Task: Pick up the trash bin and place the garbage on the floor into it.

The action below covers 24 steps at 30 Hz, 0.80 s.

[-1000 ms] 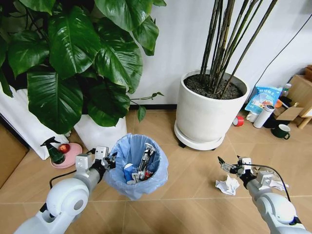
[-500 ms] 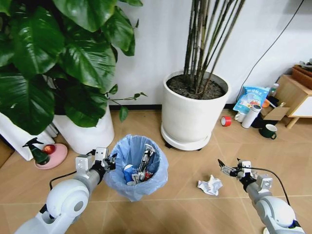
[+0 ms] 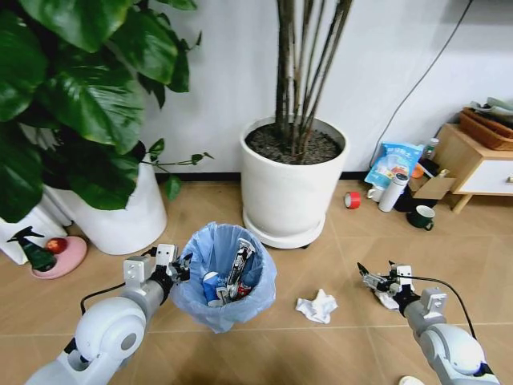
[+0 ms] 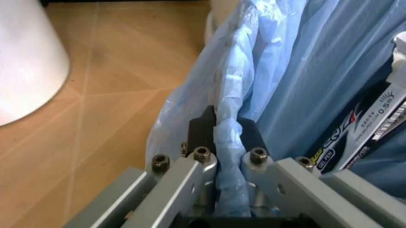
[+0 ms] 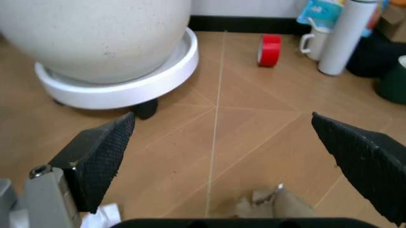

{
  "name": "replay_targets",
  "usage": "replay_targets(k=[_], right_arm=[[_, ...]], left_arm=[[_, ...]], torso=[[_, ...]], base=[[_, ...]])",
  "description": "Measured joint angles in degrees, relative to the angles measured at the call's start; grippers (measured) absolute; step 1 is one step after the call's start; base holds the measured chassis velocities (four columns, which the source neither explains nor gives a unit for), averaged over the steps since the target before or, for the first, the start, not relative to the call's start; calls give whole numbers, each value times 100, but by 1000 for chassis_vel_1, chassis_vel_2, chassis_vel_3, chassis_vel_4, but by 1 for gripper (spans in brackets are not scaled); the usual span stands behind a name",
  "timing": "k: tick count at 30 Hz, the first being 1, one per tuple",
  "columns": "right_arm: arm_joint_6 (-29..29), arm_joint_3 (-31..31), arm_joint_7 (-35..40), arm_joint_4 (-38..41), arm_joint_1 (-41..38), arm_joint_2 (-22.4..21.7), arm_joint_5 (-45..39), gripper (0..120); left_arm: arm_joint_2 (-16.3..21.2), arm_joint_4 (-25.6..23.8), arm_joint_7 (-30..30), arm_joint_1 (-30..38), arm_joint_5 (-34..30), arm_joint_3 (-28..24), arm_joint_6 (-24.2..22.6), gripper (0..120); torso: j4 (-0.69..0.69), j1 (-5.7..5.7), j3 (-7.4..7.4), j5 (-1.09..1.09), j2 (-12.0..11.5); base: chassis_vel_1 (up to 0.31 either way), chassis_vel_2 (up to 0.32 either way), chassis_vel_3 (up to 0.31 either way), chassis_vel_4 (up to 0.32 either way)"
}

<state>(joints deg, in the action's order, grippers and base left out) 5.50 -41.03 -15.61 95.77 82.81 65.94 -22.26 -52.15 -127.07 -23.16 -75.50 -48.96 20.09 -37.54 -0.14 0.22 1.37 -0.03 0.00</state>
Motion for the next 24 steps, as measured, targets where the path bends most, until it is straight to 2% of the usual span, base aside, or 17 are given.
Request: replay_targets(k=[2, 3, 6, 10, 11, 14, 19, 24], right_arm=[[-278, 41, -617, -136, 62, -97, 203, 100], [-278, 41, -617, -136, 62, -97, 203, 100], [-781, 179, -1908, -487, 62, -293, 816, 100], [-957, 584, -2416, -769, -91, -508, 1136, 100], [-957, 584, -2416, -769, -91, -508, 1136, 100], [-929, 1186, -2545, -1027, -405, -616, 1314, 100], [-691, 1574, -2544, -1225, -676, -632, 1371, 100], [-622, 1753, -2533, -1603, -962, -471, 1423, 100]], left_arm=[[1, -13, 0, -8, 1, 6, 2, 0], [1, -13, 0, -8, 1, 6, 2, 0], [11, -33, -1, -47, 8, 17, 4, 0], [2, -36, -5, -89, 49, 18, 10, 0], [2, -36, -5, -89, 49, 18, 10, 0], [-50, -38, -5, -122, 82, 7, 16, 0], [-62, -57, -2, -191, 100, 16, 25, 0], [-71, -83, 9, -298, 163, 46, 44, 0]], torso=[[0, 0, 0, 1, 0], [0, 0, 0, 1, 0], [0, 0, 0, -2, 0], [2, 0, 0, -3, 0], [2, 0, 0, -3, 0], [3, 0, 0, 1, 0], [3, 0, 0, -1, 0], [1, 0, 0, -2, 0]], base=[[-154, -165, 141, 134], [-118, -165, 87, 99], [-17, -31, 29, 15], [45, 38, -32, -34], [48, 58, -48, -48], [36, 38, -23, -8], [0, 0, 0, 0], [0, 0, 0, 0]])
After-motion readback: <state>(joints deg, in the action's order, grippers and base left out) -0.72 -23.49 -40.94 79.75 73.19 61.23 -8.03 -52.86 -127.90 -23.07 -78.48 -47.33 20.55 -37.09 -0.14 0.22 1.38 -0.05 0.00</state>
